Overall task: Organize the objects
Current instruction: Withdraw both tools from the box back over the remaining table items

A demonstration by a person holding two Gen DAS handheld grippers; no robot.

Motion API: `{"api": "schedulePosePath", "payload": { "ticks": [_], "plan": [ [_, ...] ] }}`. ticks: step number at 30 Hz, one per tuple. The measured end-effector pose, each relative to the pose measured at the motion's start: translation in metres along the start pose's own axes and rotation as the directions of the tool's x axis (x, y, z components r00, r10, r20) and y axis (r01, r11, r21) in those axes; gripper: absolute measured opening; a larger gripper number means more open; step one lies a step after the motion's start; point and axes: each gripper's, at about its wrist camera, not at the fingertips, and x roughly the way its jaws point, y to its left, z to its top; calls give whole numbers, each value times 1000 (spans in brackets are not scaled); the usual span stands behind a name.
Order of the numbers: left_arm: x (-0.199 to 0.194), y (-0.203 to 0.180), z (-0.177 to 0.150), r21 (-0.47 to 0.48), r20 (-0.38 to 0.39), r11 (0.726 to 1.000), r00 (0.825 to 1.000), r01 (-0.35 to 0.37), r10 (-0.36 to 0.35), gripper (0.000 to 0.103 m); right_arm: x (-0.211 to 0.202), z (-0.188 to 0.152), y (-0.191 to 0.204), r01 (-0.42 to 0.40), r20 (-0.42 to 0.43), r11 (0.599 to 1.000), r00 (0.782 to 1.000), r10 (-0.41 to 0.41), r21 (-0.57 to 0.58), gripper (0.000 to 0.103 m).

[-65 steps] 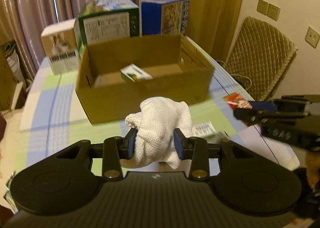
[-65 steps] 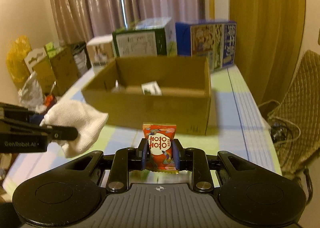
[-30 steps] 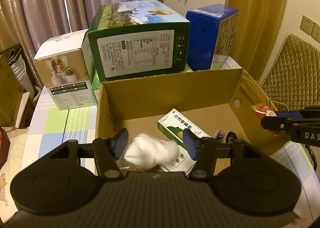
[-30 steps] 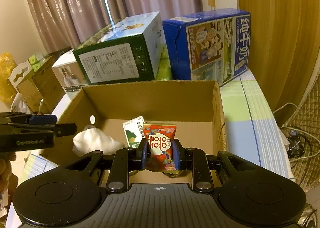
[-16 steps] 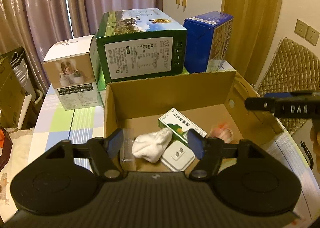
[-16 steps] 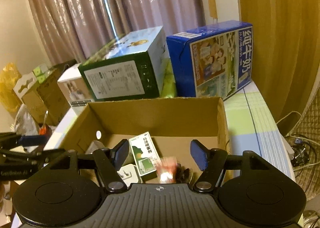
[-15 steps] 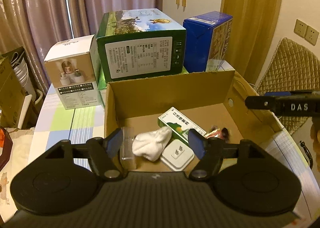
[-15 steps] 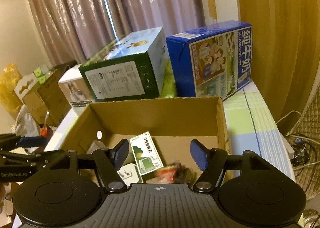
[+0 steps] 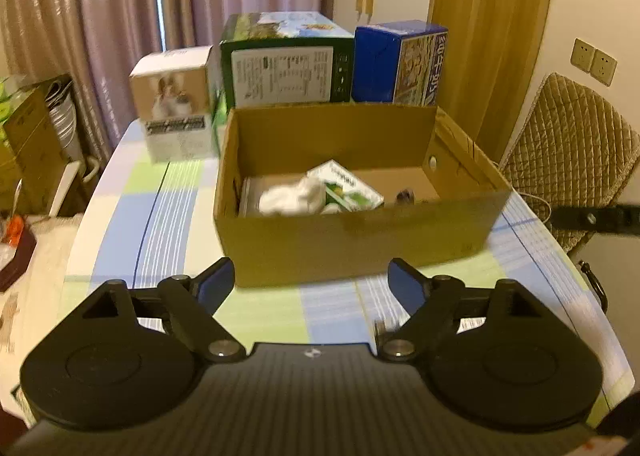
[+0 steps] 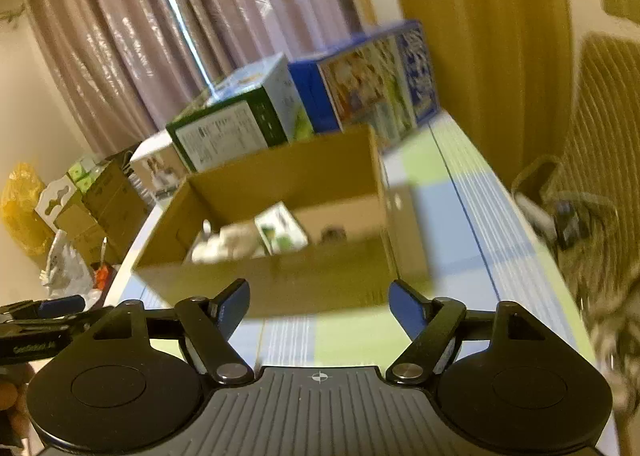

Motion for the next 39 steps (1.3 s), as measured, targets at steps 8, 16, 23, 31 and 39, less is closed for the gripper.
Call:
{"api": "schedulePosePath", "payload": {
  "ticks": [8,16,23,31,39],
  "plan": [
    [-41,-13,-58,-10,-15,999,999,-39,39,85,-58,-73,-3,25,-33,996,999,-22,82,76],
    [-68,-18,-100,-83,-47,996,999,-26,22,86,-85,-115,5,34,-61,998,998,-30,62,76],
    [-75,-26,-117,-79,-71,997,997,-15,9,87,-89,-126,9,28,-66,998,998,-24,58,76],
    [-74,-28,-117,-90,-77,996,997,-6,-1,87,-91,-126,8,28,-63,998,998,-25,61,76],
    [-71,-28,-120,-90,-86,996,996,-3,-5,87,-87,-128,8,31,-74,997,997,-26,65,76]
  ]
}}
